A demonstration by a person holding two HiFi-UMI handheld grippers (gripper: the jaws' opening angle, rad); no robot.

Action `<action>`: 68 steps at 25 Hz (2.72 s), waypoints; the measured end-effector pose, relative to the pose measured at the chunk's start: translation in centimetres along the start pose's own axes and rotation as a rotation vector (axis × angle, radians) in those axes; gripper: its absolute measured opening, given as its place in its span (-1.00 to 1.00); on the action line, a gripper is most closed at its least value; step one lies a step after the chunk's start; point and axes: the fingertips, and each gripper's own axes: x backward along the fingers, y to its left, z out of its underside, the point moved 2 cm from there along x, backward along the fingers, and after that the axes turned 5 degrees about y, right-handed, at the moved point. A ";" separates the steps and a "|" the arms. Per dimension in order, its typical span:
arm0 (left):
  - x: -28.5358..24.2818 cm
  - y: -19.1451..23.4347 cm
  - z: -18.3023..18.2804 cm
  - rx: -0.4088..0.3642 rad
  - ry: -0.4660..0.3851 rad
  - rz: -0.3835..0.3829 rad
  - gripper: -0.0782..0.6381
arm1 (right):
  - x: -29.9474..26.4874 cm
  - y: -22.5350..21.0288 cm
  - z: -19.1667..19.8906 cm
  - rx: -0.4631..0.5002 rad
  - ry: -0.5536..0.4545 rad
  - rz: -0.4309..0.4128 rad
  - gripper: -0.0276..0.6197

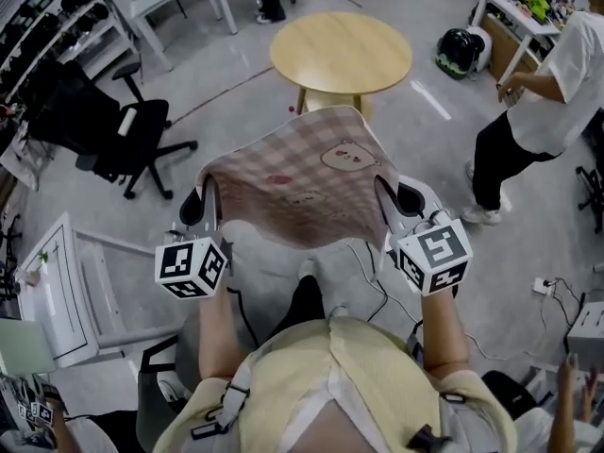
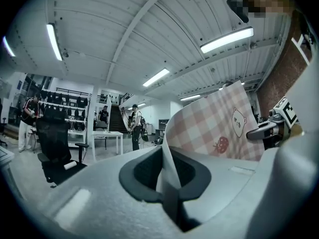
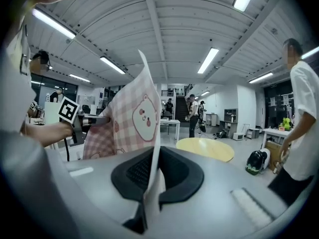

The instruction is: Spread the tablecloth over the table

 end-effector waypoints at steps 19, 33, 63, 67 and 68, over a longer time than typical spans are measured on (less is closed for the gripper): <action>-13.1 10.2 -0.7 0.000 0.019 0.052 -0.77 | -14.6 -2.7 -5.4 -0.019 0.071 0.013 -0.89; -20.9 12.8 -2.9 -0.070 0.011 0.115 -0.77 | -21.2 -6.6 -7.0 -0.036 0.065 0.074 -0.89; -52.7 6.4 -10.6 -0.241 0.045 0.195 -0.77 | -31.7 -28.7 -10.9 0.004 0.019 0.033 -0.89; -55.4 5.6 -12.0 -0.278 0.033 0.205 -0.77 | -31.8 -31.0 -11.4 0.017 0.005 0.064 -0.89; -55.9 5.4 -12.4 -0.288 0.032 0.208 -0.77 | -31.8 -31.6 -11.6 0.019 0.000 0.070 -0.89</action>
